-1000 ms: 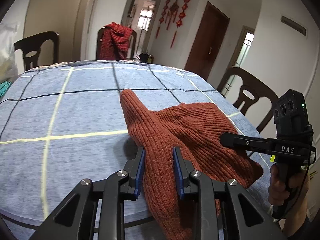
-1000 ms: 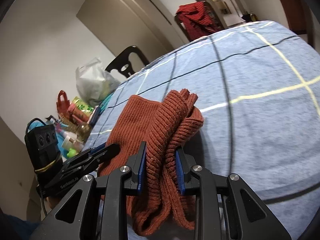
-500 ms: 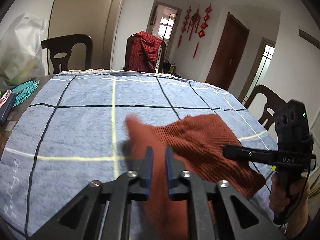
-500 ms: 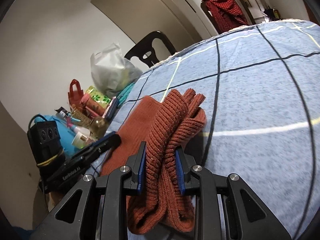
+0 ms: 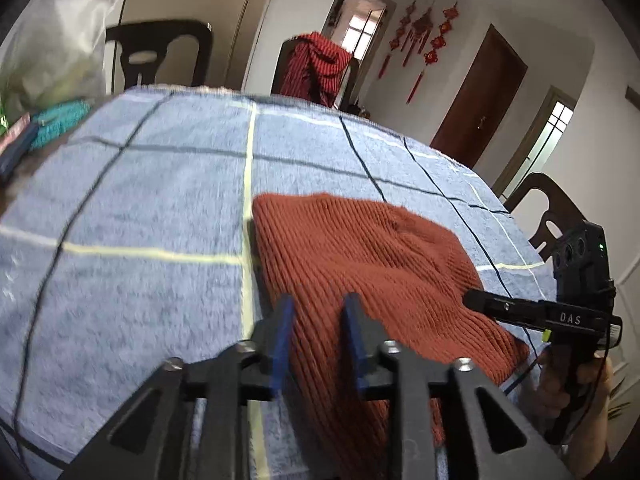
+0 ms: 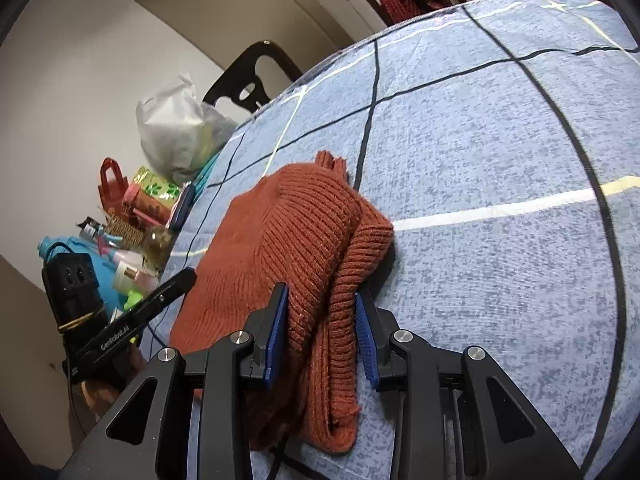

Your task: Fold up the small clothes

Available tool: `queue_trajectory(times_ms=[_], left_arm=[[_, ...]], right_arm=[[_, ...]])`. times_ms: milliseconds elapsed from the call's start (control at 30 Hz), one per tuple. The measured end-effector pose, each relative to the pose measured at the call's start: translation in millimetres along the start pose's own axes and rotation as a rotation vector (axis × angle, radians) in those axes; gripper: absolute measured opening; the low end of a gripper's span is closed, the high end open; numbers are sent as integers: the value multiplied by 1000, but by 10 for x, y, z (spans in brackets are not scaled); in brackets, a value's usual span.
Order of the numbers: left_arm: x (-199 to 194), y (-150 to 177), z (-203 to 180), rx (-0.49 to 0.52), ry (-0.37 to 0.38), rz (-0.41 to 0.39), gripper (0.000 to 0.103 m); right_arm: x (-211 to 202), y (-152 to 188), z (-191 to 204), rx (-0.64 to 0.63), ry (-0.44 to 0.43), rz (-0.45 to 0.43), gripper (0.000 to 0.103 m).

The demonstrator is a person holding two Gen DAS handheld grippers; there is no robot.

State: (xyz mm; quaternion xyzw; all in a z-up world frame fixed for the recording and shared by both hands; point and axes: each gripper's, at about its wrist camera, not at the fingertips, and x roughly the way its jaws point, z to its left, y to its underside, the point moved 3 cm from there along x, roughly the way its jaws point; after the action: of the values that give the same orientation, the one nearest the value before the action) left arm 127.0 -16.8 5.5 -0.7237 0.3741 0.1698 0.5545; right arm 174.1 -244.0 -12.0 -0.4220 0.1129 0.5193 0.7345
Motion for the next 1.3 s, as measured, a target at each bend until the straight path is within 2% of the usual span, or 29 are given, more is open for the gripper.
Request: queue_trajectory(times_ms=[200, 300, 367, 400, 467, 567, 700, 767, 900, 967, 1033, 1100, 1200, 1300], left_arm=[[162, -18, 101, -98, 81, 83, 47], [221, -17, 146, -119, 96, 105, 54], [255, 2, 156, -150, 126, 108, 54], [259, 7, 142, -152, 129, 102, 49], [222, -9, 52, -110, 112, 80, 36], [100, -95, -89, -43, 96, 36, 31], [-78, -275, -196, 35, 114, -21, 31], [-77, -325, -161, 59, 119, -19, 31], [164, -288, 6, 71, 39, 48, 33], [169, -226, 68, 58, 10, 52, 33], [55, -195, 44, 66, -20, 7, 33], [-106, -170, -24, 91, -52, -47, 33], [-297, -128, -132, 101, -35, -99, 33], [-367, -9, -274, 135, -34, -109, 33]], right_arm=[[118, -28, -8, 14, -42, 38, 33], [123, -33, -12, 19, -44, 44, 33], [129, -32, -6, 17, -45, 43, 33], [129, -27, 1, 10, -41, 40, 33], [122, -20, 14, -2, -34, 34, 31], [81, -18, 68, -10, -30, 19, 27], [1, -45, 207, -14, -64, -22, 26], [-14, -54, 282, -35, -74, -42, 26], [180, -38, 151, 4, -50, 7, 27], [198, -19, 103, 8, -29, 4, 31], [92, -28, 115, 3, -32, -32, 31], [-76, -52, 209, -58, 1, -89, 31], [-230, -100, 365, -136, 47, -140, 31], [-176, -46, 483, -205, 82, -122, 30]])
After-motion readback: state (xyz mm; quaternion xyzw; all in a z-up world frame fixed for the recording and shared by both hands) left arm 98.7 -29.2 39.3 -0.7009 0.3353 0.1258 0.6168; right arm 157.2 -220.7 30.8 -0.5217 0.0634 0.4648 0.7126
